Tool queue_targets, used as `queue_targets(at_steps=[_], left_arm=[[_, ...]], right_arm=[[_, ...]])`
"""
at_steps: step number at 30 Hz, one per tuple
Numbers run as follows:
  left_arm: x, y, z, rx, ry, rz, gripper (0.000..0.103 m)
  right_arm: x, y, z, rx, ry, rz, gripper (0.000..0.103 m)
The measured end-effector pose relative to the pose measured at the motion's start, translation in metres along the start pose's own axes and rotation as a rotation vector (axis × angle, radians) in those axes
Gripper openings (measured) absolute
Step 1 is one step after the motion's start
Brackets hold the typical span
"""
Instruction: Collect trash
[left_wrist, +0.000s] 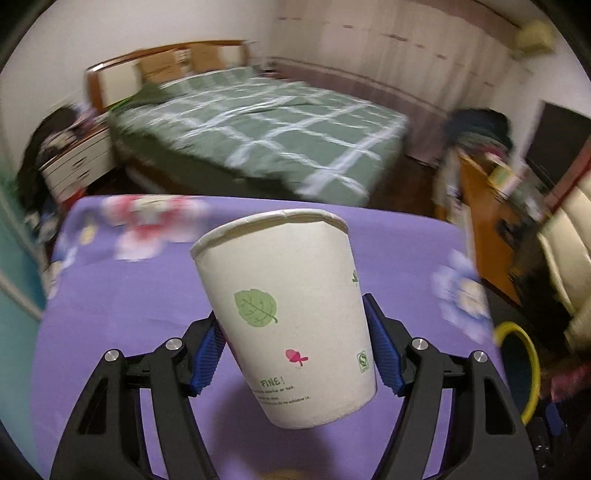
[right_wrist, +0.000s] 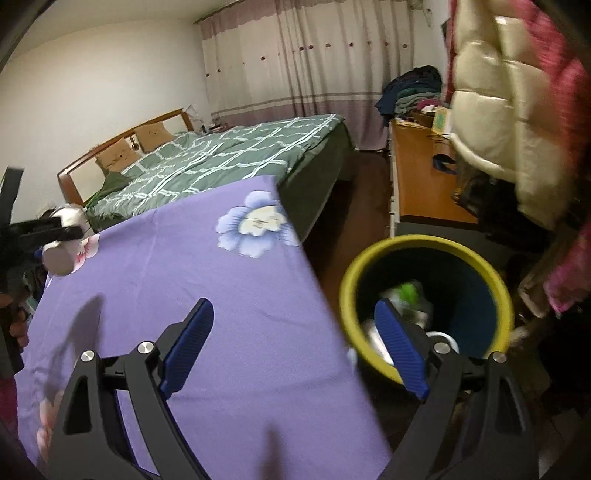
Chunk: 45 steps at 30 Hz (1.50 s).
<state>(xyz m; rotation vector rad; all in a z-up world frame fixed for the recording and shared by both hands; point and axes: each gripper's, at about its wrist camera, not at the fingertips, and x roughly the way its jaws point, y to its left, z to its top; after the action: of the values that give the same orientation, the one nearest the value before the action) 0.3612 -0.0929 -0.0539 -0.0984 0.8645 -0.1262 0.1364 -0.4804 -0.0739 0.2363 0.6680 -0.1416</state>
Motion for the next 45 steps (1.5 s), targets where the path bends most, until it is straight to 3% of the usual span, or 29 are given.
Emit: queue_targets(at_steps=[7,15,23,24,25,26,29,33,38,45], left_arm=[[-0.006,-0.162,-0.036,0.209,0.046,-0.208,0.069],[0.015,-0.321,-0.09,0.407,0.178,-0.357,0.07],[0.063,-0.408,-0.129,0.52,0.288,-0.399,0.071],[0.068,-0.413,-0.132,0.528,0.291,-0.395,0.074],[0.074,-0.417,-0.133,0.537,0.296,-0.39,0.089],[0.078,-0.419,-0.133,0.538,0.292,-0.374,0.094],[0.075,-0.411,-0.127,0.513,0.282,-0.366,0.095],[0.043,-0.37,-0.108,0.472,0.216,-0.38,0.095],[-0.029,-0.305,-0.094,0.419,0.032,-0.36,0.098],[-0.133,-0.191,-0.104,0.304,-0.178,-0.301,0.098]], right_arm=[[-0.057,-0.056,-0.02,0.03,-0.031,-0.044,0.084],[-0.098,-0.12,-0.037,0.094,-0.058,-0.159,0.084],[-0.105,-0.169,-0.052,0.193,-0.037,-0.221,0.084],[-0.105,-0.17,-0.053,0.197,-0.036,-0.225,0.084],[-0.104,-0.173,-0.054,0.203,-0.035,-0.226,0.084],[-0.104,-0.173,-0.055,0.206,-0.033,-0.226,0.084],[-0.104,-0.172,-0.056,0.209,-0.027,-0.221,0.084],[-0.101,-0.167,-0.055,0.2,-0.028,-0.204,0.084],[-0.102,-0.147,-0.052,0.17,-0.031,-0.164,0.084],[-0.111,-0.102,-0.05,0.092,-0.054,-0.09,0.085]])
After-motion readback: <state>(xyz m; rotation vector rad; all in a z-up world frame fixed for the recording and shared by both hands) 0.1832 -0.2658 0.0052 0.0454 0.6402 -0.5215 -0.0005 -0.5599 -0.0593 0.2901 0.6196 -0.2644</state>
